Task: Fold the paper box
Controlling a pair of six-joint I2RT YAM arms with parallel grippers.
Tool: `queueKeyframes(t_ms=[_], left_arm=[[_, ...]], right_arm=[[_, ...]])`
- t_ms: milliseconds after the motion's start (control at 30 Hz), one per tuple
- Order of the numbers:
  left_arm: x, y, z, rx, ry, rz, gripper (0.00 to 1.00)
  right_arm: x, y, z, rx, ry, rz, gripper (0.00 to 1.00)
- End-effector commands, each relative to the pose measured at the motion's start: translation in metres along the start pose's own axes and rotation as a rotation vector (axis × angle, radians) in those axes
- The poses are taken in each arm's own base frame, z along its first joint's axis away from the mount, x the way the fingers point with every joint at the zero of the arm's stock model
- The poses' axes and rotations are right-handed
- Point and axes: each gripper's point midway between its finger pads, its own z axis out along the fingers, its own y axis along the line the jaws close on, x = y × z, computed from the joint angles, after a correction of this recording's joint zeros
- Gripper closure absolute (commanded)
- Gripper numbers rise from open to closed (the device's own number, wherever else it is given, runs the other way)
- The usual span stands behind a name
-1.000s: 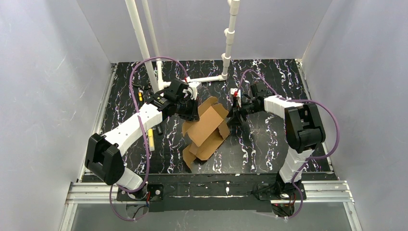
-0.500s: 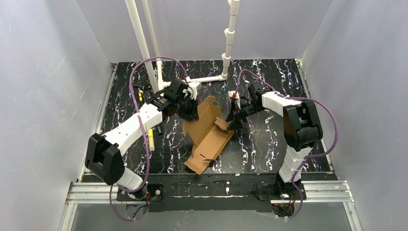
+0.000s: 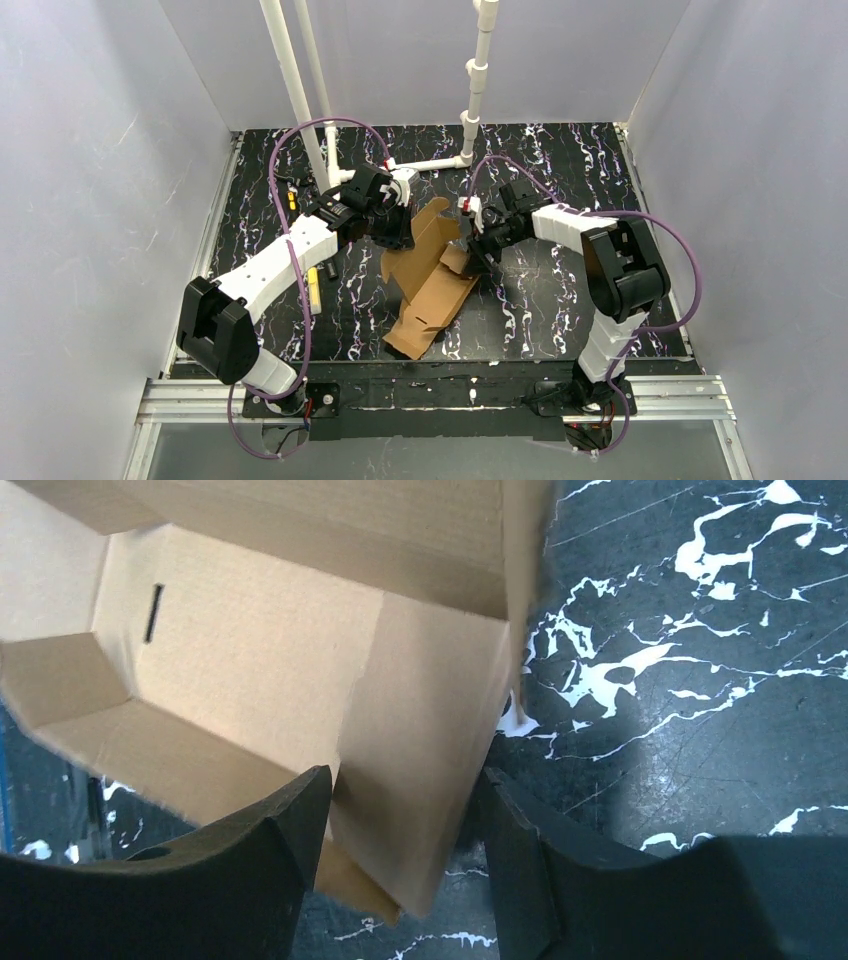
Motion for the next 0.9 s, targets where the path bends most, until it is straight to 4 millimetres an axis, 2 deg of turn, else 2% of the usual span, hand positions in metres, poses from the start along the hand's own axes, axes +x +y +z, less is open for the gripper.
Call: queueKeyframes(t_ms=[0,200,467,667,733,800,833,867], left_arm=[[-0.009,-0.003,-0.008,0.012,-0.032,-0.008,1.0],[-0.012,-0.007,-0.01,0.028,-0.046,-0.019,1.0],[-0.014,-0.008,-0.011,0.027,-0.061,-0.029,1.0],[-0.02,-0.011,-0.012,0.037,-0.083,-0.036,1.0],[-0.023,-0.012,-0.014,0.039,-0.09,-0.034,1.0],[-0.027,-0.013,-0.016,0.039,-0.101,-0.032,1.0],[-0.028,-0.013,-0.017,0.04,-0.105,-0.031,1.0],[-0.03,-0.014,-0.018,0.041,-0.111,-0.031,1.0]], right_arm=[[-0.017,-0.02,-0.002,0.17,0.009,-0.028,0.36],[-0.021,-0.031,-0.003,0.267,0.023,-0.031,0.39],[-0.026,-0.035,-0.003,0.337,0.028,-0.061,0.47],[-0.034,-0.042,0.0,0.422,0.033,-0.095,0.65],[-0.038,-0.047,-0.002,0.47,0.029,-0.105,0.76],[-0.044,-0.053,-0.004,0.517,0.02,-0.113,0.94],[-0.044,-0.055,-0.006,0.545,0.021,-0.111,0.99],[-0.048,-0.059,-0.008,0.576,0.009,-0.124,0.99]])
